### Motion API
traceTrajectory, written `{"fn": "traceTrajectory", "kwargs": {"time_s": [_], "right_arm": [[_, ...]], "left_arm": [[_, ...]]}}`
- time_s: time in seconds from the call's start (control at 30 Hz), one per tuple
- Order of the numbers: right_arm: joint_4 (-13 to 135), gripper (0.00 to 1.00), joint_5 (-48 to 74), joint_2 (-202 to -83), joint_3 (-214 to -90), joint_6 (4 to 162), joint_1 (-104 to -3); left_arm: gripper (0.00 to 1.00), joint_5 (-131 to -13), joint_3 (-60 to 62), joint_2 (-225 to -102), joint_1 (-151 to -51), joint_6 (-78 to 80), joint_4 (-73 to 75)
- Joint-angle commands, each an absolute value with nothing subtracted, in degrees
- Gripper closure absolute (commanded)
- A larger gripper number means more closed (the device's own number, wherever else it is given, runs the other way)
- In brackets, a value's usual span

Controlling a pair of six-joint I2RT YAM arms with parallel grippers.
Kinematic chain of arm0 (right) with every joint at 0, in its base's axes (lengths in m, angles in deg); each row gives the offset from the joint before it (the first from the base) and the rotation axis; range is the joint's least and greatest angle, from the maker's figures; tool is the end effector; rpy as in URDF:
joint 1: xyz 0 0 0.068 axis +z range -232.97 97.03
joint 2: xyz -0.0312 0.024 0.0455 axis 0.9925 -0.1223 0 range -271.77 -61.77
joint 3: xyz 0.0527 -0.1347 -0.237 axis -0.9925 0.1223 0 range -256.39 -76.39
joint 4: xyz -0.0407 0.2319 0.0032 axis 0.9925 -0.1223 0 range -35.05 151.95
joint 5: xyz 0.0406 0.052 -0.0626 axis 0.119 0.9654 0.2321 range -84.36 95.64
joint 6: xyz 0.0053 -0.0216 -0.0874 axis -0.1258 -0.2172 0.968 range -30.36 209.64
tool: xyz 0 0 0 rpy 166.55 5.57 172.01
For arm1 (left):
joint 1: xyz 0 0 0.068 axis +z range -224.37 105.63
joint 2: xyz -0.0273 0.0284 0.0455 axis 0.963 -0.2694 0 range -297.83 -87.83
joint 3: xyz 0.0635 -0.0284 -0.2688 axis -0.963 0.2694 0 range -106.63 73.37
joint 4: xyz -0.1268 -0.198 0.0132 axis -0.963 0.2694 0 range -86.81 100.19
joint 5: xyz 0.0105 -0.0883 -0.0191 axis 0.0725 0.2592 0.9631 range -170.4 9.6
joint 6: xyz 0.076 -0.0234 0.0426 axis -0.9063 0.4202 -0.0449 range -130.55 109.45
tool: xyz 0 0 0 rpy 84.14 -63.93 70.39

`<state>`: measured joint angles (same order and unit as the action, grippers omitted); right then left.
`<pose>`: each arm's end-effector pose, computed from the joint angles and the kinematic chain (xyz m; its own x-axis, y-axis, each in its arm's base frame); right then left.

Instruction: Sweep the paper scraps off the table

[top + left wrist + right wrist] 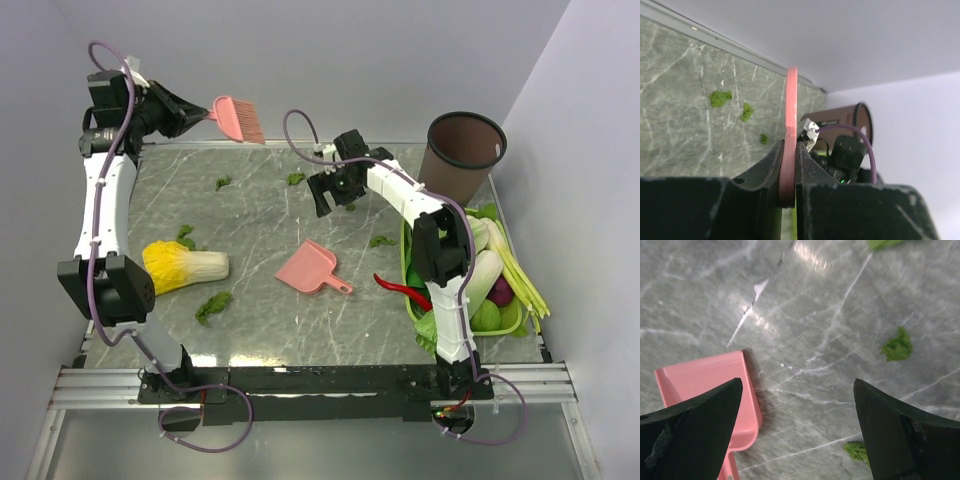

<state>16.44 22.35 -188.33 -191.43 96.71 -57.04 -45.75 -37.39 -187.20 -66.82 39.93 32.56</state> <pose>0.4280 0.2339 0.2181 -0.6800 -0.4617 -0.5696 -0.6481 0.7417 0.1725 0.4009 0.0069 0.4373 -0.5250 -0.7097 -0.4699 0.0363 0.5329 -0.8454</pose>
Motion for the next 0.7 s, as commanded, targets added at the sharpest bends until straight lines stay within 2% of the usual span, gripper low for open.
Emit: {"fn": "traceTrajectory", "kwargs": {"time_s": [0.0, 0.03, 0.1, 0.13, 0.23, 0.27, 0.53, 0.67], "right_arm": [[16.0, 0.00, 23.3, -182.3, -189.3, 96.8, -56.7], [15.9, 0.00, 23.7, -181.4, -189.0, 96.8, -56.7], [15.5, 0.00, 24.1, -177.7, -186.9, 97.2, -55.8], [14.8, 0.00, 24.0, -176.4, -185.7, 97.7, -55.4], [14.7, 0.00, 23.8, -169.5, -178.5, 99.9, -52.1], [14.8, 0.00, 24.0, -166.0, -176.6, 101.3, -51.4], [13.4, 0.00, 27.2, -153.5, -163.6, 104.4, -47.6], [13.2, 0.00, 27.1, -151.7, -162.3, 105.6, -47.6]], "left_arm": [[0.99, -35.2, -30.7, -184.2, -69.1, 31.8, 24.3], [0.99, -33.1, -22.9, -183.3, -69.1, 30.4, 22.8], [0.99, -29.5, -16.2, -181.4, -69.1, 24.2, 22.7], [0.99, -32.3, -10.5, -180.2, -69.2, 21.3, 25.7], [0.97, -38.9, -3.5, -169.3, -69.5, 7.3, 33.6], [0.96, -40.5, -2.9, -167.3, -69.8, 0.0, 36.0], [0.99, -55.5, -6.3, -149.4, -70.0, -20.6, 59.1], [0.99, -70.4, -8.4, -142.4, -69.8, -27.8, 68.7]]}}
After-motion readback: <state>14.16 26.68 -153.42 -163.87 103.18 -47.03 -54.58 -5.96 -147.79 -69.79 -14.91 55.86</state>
